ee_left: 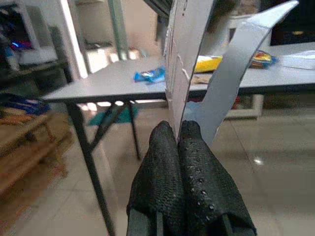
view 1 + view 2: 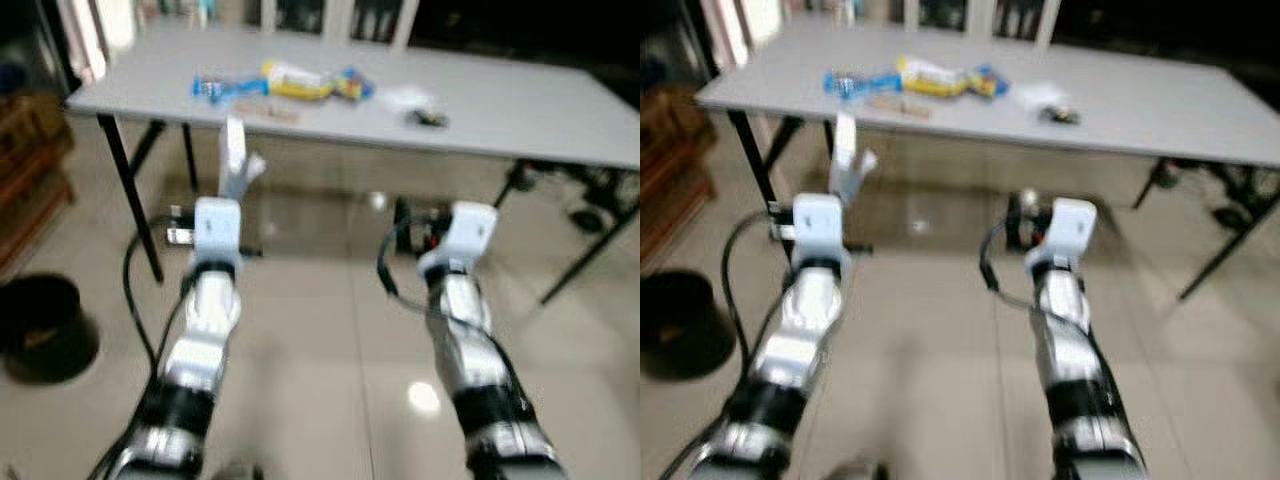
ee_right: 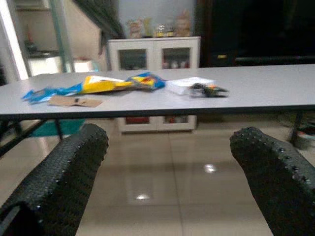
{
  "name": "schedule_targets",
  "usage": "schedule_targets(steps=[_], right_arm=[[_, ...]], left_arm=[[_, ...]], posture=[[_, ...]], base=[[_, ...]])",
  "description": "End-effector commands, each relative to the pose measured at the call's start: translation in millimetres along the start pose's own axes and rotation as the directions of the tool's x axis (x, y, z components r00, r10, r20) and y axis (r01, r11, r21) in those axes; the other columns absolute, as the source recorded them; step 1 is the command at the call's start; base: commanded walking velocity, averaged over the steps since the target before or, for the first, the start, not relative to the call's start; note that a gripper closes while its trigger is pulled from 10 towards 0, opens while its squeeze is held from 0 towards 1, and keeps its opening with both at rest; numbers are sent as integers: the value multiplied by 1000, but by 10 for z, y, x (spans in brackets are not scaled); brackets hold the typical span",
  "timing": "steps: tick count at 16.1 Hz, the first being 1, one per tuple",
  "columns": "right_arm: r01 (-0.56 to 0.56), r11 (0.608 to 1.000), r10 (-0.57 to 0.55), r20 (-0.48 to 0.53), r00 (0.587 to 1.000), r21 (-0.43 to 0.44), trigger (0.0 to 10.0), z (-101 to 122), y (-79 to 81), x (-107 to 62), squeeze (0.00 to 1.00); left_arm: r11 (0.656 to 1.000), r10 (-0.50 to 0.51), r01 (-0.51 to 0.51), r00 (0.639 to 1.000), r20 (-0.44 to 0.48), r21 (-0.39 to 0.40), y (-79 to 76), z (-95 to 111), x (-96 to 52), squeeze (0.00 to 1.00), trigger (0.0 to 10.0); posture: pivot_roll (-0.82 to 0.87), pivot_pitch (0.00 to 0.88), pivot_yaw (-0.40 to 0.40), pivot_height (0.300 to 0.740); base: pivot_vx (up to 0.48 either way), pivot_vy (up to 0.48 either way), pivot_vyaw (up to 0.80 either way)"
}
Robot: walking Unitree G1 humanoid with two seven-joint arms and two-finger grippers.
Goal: Picking trash to rubbish bin
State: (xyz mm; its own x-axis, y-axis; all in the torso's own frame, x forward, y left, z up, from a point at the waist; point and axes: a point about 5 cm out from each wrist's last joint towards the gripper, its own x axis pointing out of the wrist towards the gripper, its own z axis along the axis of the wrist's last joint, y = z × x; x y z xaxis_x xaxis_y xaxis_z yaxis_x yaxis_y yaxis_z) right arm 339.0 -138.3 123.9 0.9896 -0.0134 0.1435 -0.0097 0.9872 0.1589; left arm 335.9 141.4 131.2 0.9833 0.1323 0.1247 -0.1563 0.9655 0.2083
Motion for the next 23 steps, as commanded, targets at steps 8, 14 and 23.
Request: schedule_targets(steps=[8,14,23], right_arm=[[-13,1000,13,-5,1000,-4,10000,28,-2,23,0],[-18,1000,18,-20,1000,1,10000,0,-11,13,0],[-40,999,40,-76,996,1,10000,-112,-10,-26,0]], left_arm=[[999,16,-16,1000,-21,-27,5,80,27,0,10000],[1000,-7,6,999,-36,-7,-24,34,13,0,10000],[999,-46,45,996,-78,-13,-32,-76,-27,0,10000]], posture=[[-38,72,-107,740],[-36,71,-108,740],[-29,54,-107,740]], base=[[353,0,520],[99,0,800],[0,0,800]])
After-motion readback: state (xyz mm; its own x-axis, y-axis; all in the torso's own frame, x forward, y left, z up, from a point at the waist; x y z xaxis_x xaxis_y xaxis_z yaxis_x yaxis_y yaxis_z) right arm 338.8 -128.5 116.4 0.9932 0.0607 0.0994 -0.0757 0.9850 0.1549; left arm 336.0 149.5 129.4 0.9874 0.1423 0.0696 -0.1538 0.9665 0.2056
